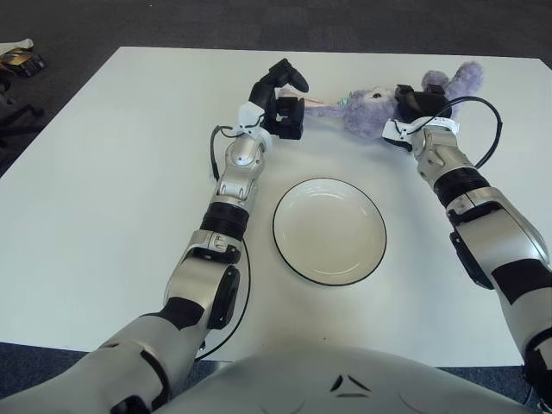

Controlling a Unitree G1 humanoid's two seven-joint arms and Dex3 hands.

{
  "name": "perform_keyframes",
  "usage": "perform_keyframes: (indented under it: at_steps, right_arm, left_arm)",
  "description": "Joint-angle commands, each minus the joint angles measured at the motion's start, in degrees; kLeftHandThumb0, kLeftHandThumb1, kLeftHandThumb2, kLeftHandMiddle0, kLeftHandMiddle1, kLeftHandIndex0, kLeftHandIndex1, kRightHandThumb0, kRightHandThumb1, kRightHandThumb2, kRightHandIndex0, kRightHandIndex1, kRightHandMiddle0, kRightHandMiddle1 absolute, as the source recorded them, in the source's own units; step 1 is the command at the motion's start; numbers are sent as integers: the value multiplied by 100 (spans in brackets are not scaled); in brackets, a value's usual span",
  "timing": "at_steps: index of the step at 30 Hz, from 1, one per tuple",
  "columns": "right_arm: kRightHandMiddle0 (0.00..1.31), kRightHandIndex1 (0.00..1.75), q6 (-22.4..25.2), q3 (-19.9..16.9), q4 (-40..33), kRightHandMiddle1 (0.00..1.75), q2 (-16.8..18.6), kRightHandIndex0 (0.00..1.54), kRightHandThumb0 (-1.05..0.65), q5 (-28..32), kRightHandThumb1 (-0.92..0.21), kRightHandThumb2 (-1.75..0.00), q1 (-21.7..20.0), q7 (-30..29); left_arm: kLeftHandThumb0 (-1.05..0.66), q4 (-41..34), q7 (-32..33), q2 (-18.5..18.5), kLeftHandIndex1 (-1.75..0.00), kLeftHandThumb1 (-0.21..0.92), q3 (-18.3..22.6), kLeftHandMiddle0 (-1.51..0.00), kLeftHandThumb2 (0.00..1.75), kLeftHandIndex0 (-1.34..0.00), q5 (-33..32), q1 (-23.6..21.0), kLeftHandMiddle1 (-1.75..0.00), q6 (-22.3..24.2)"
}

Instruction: Put the doll into the plate.

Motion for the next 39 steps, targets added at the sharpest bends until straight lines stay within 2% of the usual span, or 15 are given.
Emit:
perform_keyframes:
  at_steps: [1,7,10,15,28,39]
  right_arm:
    - [101,172,-69,-25,25,175,47,49,42,167,-47,-110,324,159]
    - [106,172,-213,-113,-144,175,-18,49,42,263,-48,-110,410,199]
    - [108,174,-252,-160,-226,175,-47,53,44,322,-41,-120,445,249]
    - [108,175,-279,-235,-370,175,-109,56,45,412,-36,-126,493,405]
    - [108,175,-445,-464,-606,175,-231,75,54,645,-15,-152,556,571]
    - [111,175,-749,-708,-1053,175,-416,81,58,784,-7,-162,666,521]
  left_arm:
    - [-51,52,-35,37,-175,23,22,-133,143,-68,-46,-14,-175,-62]
    - [-49,80,-57,55,-175,29,18,-132,135,-63,-48,-18,-175,-97]
    - [-47,88,-52,62,-175,34,16,-132,129,-59,-43,-24,-175,-82]
    - [-46,103,-56,78,-175,37,11,-132,125,-56,-45,-51,-175,-4]
    - [-45,159,-53,108,-175,40,31,-130,122,-55,-72,-103,-175,63]
    - [-47,267,-11,177,-175,34,94,-131,129,-59,-77,-193,-175,64]
